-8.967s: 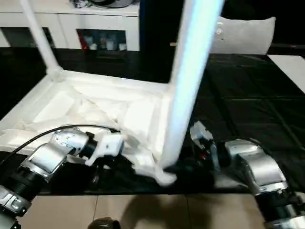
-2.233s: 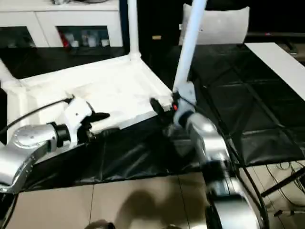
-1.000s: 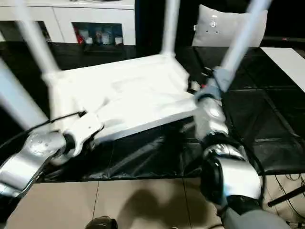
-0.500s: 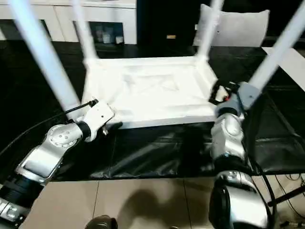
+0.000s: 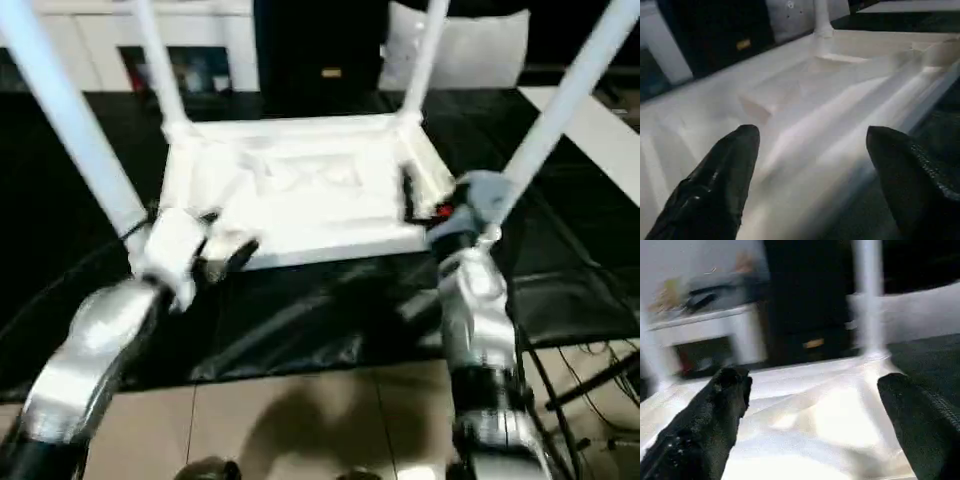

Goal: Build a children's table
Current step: Rotate table base

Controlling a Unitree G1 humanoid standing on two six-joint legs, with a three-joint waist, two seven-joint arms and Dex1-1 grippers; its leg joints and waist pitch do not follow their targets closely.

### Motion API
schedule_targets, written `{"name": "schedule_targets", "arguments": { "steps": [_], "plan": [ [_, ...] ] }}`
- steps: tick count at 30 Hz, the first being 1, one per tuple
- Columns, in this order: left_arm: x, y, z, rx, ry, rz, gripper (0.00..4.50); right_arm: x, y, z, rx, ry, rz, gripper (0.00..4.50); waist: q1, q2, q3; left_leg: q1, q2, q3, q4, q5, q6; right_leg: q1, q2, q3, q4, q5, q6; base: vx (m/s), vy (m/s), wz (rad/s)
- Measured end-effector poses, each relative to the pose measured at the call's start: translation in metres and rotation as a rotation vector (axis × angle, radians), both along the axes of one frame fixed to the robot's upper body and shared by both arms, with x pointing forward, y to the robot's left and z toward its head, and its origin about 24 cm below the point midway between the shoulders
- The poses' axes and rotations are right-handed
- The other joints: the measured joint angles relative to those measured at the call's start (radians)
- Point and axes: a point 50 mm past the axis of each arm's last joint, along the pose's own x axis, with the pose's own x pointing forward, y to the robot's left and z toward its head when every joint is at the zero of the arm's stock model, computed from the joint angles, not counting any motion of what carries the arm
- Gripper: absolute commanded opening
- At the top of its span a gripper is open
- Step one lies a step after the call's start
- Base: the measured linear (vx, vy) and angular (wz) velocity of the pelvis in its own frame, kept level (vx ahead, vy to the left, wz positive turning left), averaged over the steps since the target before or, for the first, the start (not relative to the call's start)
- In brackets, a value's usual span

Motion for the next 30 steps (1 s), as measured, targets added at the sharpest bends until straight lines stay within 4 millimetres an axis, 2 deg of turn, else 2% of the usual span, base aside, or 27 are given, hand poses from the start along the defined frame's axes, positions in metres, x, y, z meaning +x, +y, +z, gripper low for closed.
{"name": "schedule_targets", "arguments": {
  "steps": [2, 3, 6, 11, 15, 18, 22, 26, 30],
  "plan": [
    [-0.007, 0.008, -0.004, -0.005, 0.01, 0.038, 4.17, -0.006, 0.008, -0.002, -0.032, 0.015, 0.045, 4.5, 0.002, 0.0, 0.0, 0.0, 0.0, 0.0, 0.0, 0.0, 0.0, 0.0, 0.0, 0.0, -0.001, 0.0, 0.0, 0.0, 0.0, 0.0],
    [-0.01, 0.011, -0.004, -0.009, 0.005, 0.055, 4.34, -0.009, 0.01, -0.003, -0.064, 0.027, 0.062, 4.5, 0.004, 0.0, 0.0, 0.0, 0.0, 0.0, 0.0, 0.0, 0.0, 0.001, 0.0, 0.0, -0.001, 0.0, 0.0, 0.0, 0.0, 0.0],
    [-0.018, 0.021, -0.002, -0.031, -0.016, 0.117, 4.34, -0.016, 0.011, -0.009, -0.13, 0.094, 0.096, 4.5, 0.005, 0.001, 0.001, 0.001, 0.0, 0.0, -0.001, 0.0, 0.0, 0.005, 0.0, 0.001, -0.009, 0.004, 0.003, 0.0, 0.0, 0.0],
    [-0.037, 0.03, -0.005, -0.09, -0.021, 0.191, 4.34, -0.03, 0.011, -0.029, -0.192, 0.343, 0.131, 4.5, 0.0, 0.001, 0.001, 0.001, -0.001, 0.002, -0.002, -0.001, 0.001, 0.005, 0.0, 0.003, -0.015, 0.008, 0.007, 0.0, 0.0, 0.0],
    [-0.044, 0.034, -0.005, -0.13, -0.058, 0.246, 4.34, -0.042, 0.02, -0.033, -0.207, 0.342, 0.206, 4.5, 0.0, 0.002, 0.001, 0.002, -0.001, 0.003, -0.005, -0.001, 0.001, 0.004, 0.0, 0.004, -0.015, 0.007, 0.008, 0.0, 0.0, 0.0],
    [-0.044, 0.036, -0.003, -0.148, -0.085, 0.273, 4.34, -0.047, 0.025, -0.032, -0.197, 0.349, 0.252, 4.5, 0.001, 0.003, 0.001, 0.002, -0.001, 0.004, -0.005, -0.001, 0.001, 0.004, 0.0, 0.005, -0.015, 0.007, 0.008, 0.0, 0.0, 0.0],
    [-0.039, 0.048, 0.0, -0.182, -0.097, 0.345, 4.34, -0.057, 0.031, -0.03, -0.159, 0.422, 0.32, 4.5, 0.002, 0.003, 0.001, 0.002, -0.001, 0.004, -0.005, -0.001, 0.001, 0.005, 0.0, 0.005, -0.016, 0.008, 0.009, 0.0, 0.0, 0.0],
    [-0.028, 0.053, 0.002, -0.179, -0.107, 0.363, 4.34, -0.059, 0.03, -0.032, -0.169, 0.43, 0.313, 4.5, 0.003, 0.003, 0.001, 0.002, -0.001, 0.004, -0.004, -0.001, 0.001, 0.006, 0.0, 0.005, -0.019, 0.011, 0.011, 0.0, 0.0, 0.0],
    [-0.01, 0.06, 0.008, -0.153, -0.121, 0.347, 4.34, -0.055, 0.022, -0.036, -0.237, 0.445, 0.218, 4.5, 0.002, 0.003, 0.001, 0.002, -0.001, 0.005, -0.004, 0.0, 0.0, 0.006, 0.0, 0.006, -0.021, 0.013, 0.011, 0.0, 0.0, 0.0]
  ]
}}
